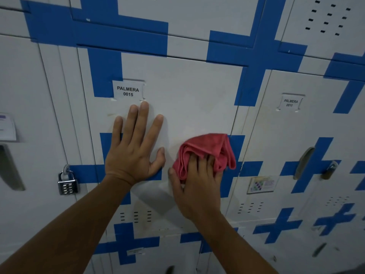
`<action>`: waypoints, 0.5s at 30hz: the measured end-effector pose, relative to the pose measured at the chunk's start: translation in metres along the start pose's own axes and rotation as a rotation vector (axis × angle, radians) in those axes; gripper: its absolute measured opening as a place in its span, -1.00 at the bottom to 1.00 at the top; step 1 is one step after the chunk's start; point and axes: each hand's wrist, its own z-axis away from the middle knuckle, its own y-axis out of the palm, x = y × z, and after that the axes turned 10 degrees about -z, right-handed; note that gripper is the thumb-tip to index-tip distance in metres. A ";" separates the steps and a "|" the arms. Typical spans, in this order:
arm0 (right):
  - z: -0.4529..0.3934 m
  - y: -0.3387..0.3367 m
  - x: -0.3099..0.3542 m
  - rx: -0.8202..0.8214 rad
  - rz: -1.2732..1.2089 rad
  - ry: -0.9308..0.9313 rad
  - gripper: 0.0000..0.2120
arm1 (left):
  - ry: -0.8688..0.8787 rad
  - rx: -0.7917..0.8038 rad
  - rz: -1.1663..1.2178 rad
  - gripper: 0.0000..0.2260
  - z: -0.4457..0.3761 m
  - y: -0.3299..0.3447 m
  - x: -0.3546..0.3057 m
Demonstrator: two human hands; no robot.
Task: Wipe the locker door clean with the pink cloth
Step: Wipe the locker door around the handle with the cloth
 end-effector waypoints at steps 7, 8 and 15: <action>0.042 0.023 -0.019 0.127 -0.055 0.056 -0.48 | 0.001 -0.024 -0.023 -0.30 0.001 0.000 0.000; 0.053 0.028 -0.025 0.162 -0.057 0.083 -0.47 | 0.001 -0.025 -0.023 -0.31 0.001 0.001 0.000; 0.059 0.030 -0.025 0.143 -0.016 0.054 -0.46 | 0.006 -0.022 -0.014 -0.31 0.002 0.001 0.000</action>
